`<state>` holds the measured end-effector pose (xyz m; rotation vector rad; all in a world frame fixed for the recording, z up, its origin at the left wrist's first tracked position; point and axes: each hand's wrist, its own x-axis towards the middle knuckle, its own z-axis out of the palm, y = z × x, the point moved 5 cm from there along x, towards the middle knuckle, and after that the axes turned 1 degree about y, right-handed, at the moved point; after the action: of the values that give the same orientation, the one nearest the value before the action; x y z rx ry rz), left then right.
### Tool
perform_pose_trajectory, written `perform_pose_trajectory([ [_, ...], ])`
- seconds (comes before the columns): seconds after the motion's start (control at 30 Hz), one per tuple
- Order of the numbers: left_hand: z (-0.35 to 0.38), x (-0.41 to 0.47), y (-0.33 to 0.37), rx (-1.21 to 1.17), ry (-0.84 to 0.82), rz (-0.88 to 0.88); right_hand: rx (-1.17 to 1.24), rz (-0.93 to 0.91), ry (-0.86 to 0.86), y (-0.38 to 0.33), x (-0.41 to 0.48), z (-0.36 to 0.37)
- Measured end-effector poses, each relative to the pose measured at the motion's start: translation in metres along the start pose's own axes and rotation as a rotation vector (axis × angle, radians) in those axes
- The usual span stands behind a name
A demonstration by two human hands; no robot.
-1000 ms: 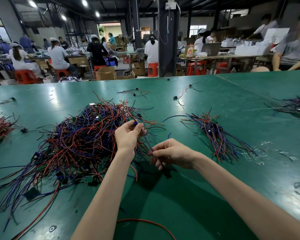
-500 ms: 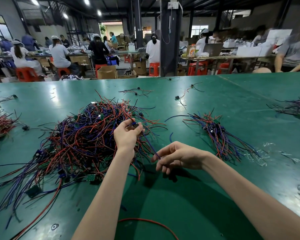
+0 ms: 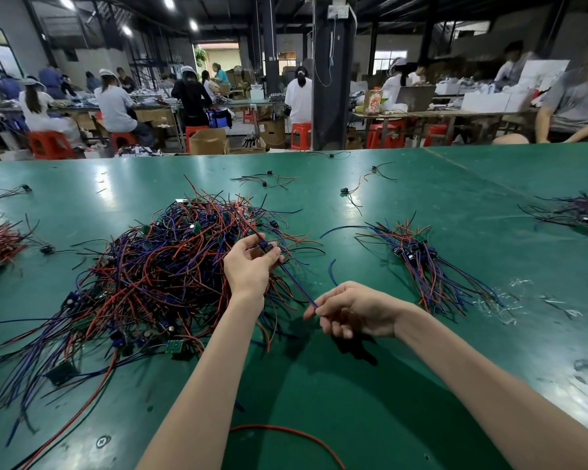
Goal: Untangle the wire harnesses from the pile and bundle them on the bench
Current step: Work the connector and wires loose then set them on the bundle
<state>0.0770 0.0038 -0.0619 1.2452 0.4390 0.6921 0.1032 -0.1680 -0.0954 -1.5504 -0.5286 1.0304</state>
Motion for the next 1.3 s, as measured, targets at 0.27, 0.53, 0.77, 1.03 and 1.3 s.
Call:
perform_pose_trajectory([
  [0.27, 0.000, 0.000, 0.001, -0.048, 0.016, -0.030, -0.034, -0.115, -0.163, -0.008, -0.008, 0.013],
  [0.53, 0.002, -0.002, 0.004, -0.110, 0.011, -0.086, -0.009, 0.053, -0.027, -0.010, -0.008, -0.002],
  [0.77, -0.003, 0.002, 0.001, -0.146, 0.042, -0.143, -0.226, -0.170, 0.089, -0.020, -0.012, 0.015],
  [1.03, -0.002, 0.000, 0.004, -0.224, 0.029, -0.187, -0.115, -0.099, 0.099, -0.015, -0.012, 0.025],
  [1.3, -0.002, -0.002, 0.005, -0.208, 0.041, -0.176, 0.080, -0.044, 0.020, -0.014, -0.012, 0.029],
])
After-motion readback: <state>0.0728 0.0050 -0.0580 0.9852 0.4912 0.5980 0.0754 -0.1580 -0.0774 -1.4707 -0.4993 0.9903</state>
